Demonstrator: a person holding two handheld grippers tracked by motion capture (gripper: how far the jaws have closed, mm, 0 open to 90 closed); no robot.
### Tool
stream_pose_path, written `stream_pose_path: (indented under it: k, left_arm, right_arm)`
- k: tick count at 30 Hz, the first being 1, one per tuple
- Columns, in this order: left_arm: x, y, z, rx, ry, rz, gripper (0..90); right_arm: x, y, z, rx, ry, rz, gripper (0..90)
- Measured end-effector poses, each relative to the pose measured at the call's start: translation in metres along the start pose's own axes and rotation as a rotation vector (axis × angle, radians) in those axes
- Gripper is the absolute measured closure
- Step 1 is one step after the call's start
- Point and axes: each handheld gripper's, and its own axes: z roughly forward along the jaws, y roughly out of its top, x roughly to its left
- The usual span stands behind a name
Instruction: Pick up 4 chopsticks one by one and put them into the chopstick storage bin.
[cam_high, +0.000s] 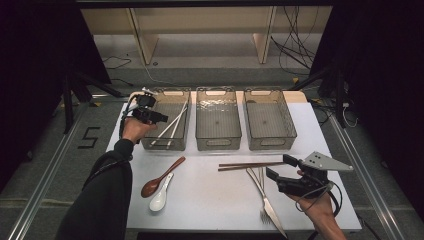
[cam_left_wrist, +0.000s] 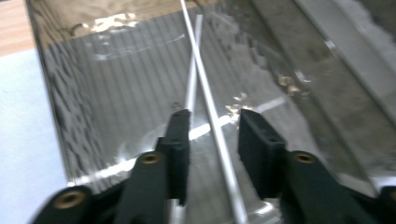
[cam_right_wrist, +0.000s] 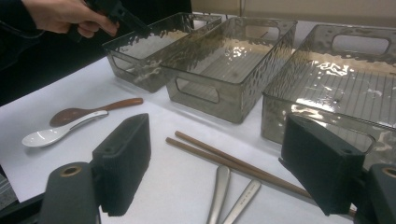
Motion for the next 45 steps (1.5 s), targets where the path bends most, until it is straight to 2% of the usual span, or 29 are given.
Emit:
stream_pose_path:
  k: [4, 12, 13, 15, 17, 27, 31, 36, 45]
  left_arm:
    - [-0.012, -0.003, -0.012, -0.02, -0.041, 0.01, 46.4]
    - [-0.04, -0.019, -0.031, -0.08, -0.121, 0.068, 34.5]
    - [-0.043, -0.02, -0.031, -0.058, -0.121, 0.087, 33.5]
    - [-0.05, -0.021, -0.034, -0.062, -0.109, 0.116, 30.5]
    - [-0.056, -0.022, -0.036, -0.06, -0.128, 0.13, 29.6]
    - [-0.094, -0.024, -0.041, -0.035, -0.166, 0.256, 24.3]
    - [-0.106, -0.025, -0.042, -0.032, -0.182, 0.292, 23.6]
    - [-0.119, -0.028, -0.041, -0.015, -0.201, 0.332, 22.7]
    - [-0.138, -0.035, -0.033, 0.005, -0.238, 0.37, 21.4]
  right_arm:
    - [0.0, 0.0, 0.0, -0.001, 0.0, -0.001, 25.0]
    - [0.001, 0.0, 0.0, 0.002, -0.001, -0.003, 24.9]
    - [0.001, 0.0, 0.0, 0.002, -0.001, -0.005, 24.9]
    - [0.001, 0.0, 0.0, 0.002, -0.001, -0.006, 25.0]
    - [0.002, 0.0, 0.0, -0.002, 0.0, -0.011, 25.0]
    - [0.001, 0.0, -0.002, -0.003, 0.0, -0.01, 25.0]
    - [0.001, 0.001, -0.002, -0.003, 0.0, -0.009, 25.0]
    - [0.001, 0.001, -0.002, -0.003, 0.0, -0.01, 24.9]
    - [0.001, 0.0, -0.002, -0.005, 0.0, -0.01, 24.9]
